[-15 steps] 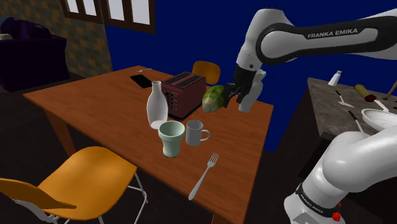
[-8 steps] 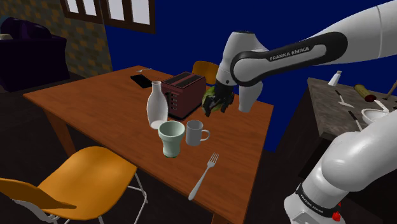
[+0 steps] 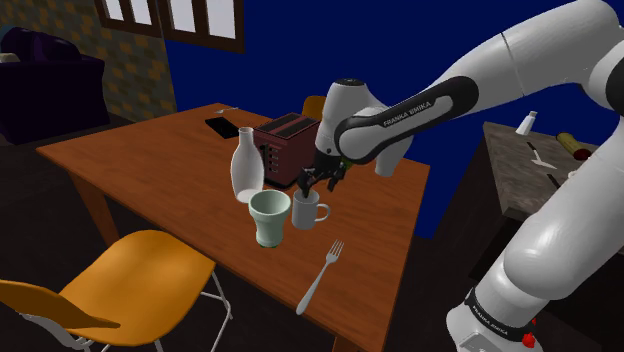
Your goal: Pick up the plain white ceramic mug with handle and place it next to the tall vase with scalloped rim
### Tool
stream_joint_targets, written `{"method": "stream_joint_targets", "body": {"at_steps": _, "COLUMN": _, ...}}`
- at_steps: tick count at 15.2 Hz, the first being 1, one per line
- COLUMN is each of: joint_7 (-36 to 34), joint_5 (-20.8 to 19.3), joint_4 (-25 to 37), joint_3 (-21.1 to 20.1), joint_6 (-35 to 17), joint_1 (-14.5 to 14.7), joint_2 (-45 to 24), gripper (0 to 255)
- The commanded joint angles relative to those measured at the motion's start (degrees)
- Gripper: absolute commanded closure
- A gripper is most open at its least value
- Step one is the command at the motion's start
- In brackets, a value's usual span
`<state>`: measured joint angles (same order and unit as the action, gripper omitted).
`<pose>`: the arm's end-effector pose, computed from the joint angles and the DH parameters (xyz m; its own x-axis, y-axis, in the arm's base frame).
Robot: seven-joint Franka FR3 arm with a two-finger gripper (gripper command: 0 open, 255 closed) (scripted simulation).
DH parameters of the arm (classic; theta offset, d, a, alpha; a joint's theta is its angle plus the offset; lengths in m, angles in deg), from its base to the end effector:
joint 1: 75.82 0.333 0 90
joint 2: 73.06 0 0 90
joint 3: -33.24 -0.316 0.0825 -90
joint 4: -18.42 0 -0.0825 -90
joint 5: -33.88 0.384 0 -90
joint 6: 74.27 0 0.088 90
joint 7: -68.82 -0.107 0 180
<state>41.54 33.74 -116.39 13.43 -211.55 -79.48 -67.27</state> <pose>0.4832 0.1408 0.3818 0.9717 -0.1909 0.1389 -0.1884 -0.9816 -0.0310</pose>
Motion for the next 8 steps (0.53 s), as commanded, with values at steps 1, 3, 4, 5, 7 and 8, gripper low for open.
{"method": "stream_joint_targets", "body": {"at_steps": 1, "joint_7": -0.61, "joint_5": -0.69, "joint_4": -0.32, "joint_3": -0.12, "joint_6": -1.52, "joint_1": -0.1, "joint_2": -1.23, "gripper": 0}}
{"method": "stream_joint_targets", "body": {"at_steps": 3, "joint_7": -1.1, "joint_5": -1.38, "joint_4": -0.67, "joint_3": -0.19, "joint_6": -3.05, "joint_1": -0.19, "joint_2": -2.49, "gripper": 0}}
{"method": "stream_joint_targets", "body": {"at_steps": 4, "joint_7": -1.37, "joint_5": -1.75, "joint_4": -0.82, "joint_3": -0.21, "joint_6": -3.81, "joint_1": -0.23, "joint_2": -3.14, "gripper": 0}}
{"method": "stream_joint_targets", "body": {"at_steps": 5, "joint_7": -1.81, "joint_5": -2.37, "joint_4": -1.04, "joint_3": -0.24, "joint_6": -4.99, "joint_1": -0.3, "joint_2": -4.18, "gripper": 0}}
{"method": "stream_joint_targets", "body": {"at_steps": 7, "joint_7": -1.81, "joint_5": -2.37, "joint_4": -1.04, "joint_3": -0.23, "joint_6": -5.0, "joint_1": -0.28, "joint_2": -4.18, "gripper": 0}}
{"method": "stream_joint_targets", "body": {"at_steps": 8, "joint_7": -1.81, "joint_5": -2.37, "joint_4": -1.04, "joint_3": -0.23, "joint_6": -4.99, "joint_1": -0.28, "joint_2": -4.18, "gripper": 0}}
